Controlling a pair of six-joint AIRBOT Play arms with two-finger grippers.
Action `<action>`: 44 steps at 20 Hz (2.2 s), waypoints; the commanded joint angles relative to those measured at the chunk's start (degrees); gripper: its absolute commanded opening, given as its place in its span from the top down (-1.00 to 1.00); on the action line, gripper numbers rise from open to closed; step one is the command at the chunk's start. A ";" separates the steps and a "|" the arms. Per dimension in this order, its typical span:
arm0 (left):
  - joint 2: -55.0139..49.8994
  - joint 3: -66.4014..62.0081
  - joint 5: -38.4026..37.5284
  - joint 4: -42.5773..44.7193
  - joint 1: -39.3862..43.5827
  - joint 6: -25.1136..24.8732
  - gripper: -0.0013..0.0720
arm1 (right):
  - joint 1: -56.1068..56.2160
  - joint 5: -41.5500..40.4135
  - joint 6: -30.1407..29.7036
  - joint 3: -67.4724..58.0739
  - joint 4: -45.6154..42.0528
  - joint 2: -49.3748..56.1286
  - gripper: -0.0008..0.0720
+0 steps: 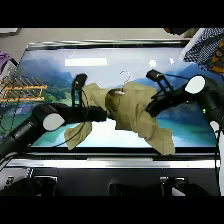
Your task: Fold the clothes and pants, and hang the long-sleeved shirts on hangers.
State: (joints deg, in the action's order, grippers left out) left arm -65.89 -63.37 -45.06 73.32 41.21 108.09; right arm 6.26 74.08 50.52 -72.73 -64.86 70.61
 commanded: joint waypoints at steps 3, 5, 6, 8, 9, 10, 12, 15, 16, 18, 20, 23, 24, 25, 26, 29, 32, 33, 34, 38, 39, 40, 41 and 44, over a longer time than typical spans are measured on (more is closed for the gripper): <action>-0.81 5.55 6.88 0.00 2.45 3.72 0.93 | 0.00 -4.28 2.86 -3.13 1.66 -3.34 0.91; -2.10 5.51 10.10 -0.09 2.47 3.32 0.92 | 0.00 -4.61 2.86 -3.15 1.57 -6.75 0.91; -2.47 5.51 11.67 -0.07 2.45 3.32 0.92 | 0.00 -4.50 2.93 -3.15 1.60 -8.35 0.91; -2.51 5.42 13.90 -0.07 2.45 3.32 0.89 | 0.00 -3.89 4.55 -3.15 1.57 -11.28 0.91; -2.40 5.20 14.03 -0.07 2.43 3.32 0.64 | 0.00 -3.34 4.92 -3.15 1.42 -12.72 0.91; -2.14 5.01 13.94 -0.07 2.45 3.34 0.22 | 0.00 -3.04 5.01 -3.15 1.33 -14.19 0.91; -0.96 4.79 12.96 -0.07 2.43 3.32 -0.23 | 0.00 -3.58 4.98 -3.15 0.42 -17.46 0.91; 2.49 4.79 11.76 0.22 2.43 3.28 -0.24 | 0.00 -4.39 19.71 -3.15 -8.39 -22.16 0.90; 3.87 4.79 11.52 0.24 2.43 2.82 -0.24 | 0.00 -3.96 28.39 -3.15 -13.97 -23.47 0.90; 6.21 4.79 11.50 0.28 2.43 2.23 -0.24 | 0.00 -4.66 32.04 -3.15 -19.26 -26.03 0.91; 7.85 4.79 11.50 0.39 2.43 2.25 -0.24 | 0.00 -10.05 39.45 -4.00 -21.57 -27.52 0.91; 8.39 4.79 11.47 0.35 2.45 2.49 -0.24 | 0.00 -10.12 54.47 -10.71 -35.60 -24.48 0.91; 8.39 4.79 11.45 0.35 2.45 2.47 -0.24 | -0.02 -9.16 56.54 -13.73 -40.46 -22.64 0.91; 8.39 4.81 11.47 0.35 2.45 2.47 -0.24 | -0.02 -7.78 58.10 -16.87 -45.03 -20.59 0.91; 8.39 4.81 11.47 0.35 2.45 2.47 -0.24 | -0.07 -5.75 59.30 -20.06 -49.20 -18.60 0.91; 8.37 4.81 11.45 0.37 2.34 2.47 -0.24 | -0.07 6.27 63.21 -29.99 -66.79 -13.33 0.91; 8.33 4.81 11.47 0.37 1.95 2.47 -0.24 | -2.10 13.07 63.84 -33.59 -76.15 -12.39 0.91; 8.24 4.83 11.47 0.39 1.95 2.45 -0.24 | -5.16 13.38 64.43 -33.90 -75.49 -12.39 0.91; 8.15 4.83 11.45 0.37 1.97 2.45 -0.24 | -9.77 12.96 64.37 -33.90 -74.75 -12.35 0.91; 8.04 4.85 11.39 0.37 1.97 2.47 -0.24 | -30.32 6.75 61.46 -33.92 -70.69 -12.33 0.91; 8.04 4.85 11.06 0.35 1.97 2.47 -0.24 | -35.39 2.86 61.20 -33.92 -68.74 -12.35 0.91; 8.04 4.85 10.34 0.35 1.97 2.47 -0.24 | -39.39 -0.81 61.61 -33.92 -67.28 -12.35 0.91; 8.04 4.85 9.29 0.37 1.97 2.47 -0.24 | -42.77 -4.72 62.84 -33.92 -66.07 -12.22 0.91; 8.04 4.98 7.98 0.37 1.97 2.45 -0.24 | -49.09 -11.65 64.81 -33.92 -66.14 -10.69 0.91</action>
State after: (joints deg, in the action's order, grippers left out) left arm -57.80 -58.50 -35.75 73.71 43.22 110.56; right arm -35.24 70.65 114.06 -106.54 -132.60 58.87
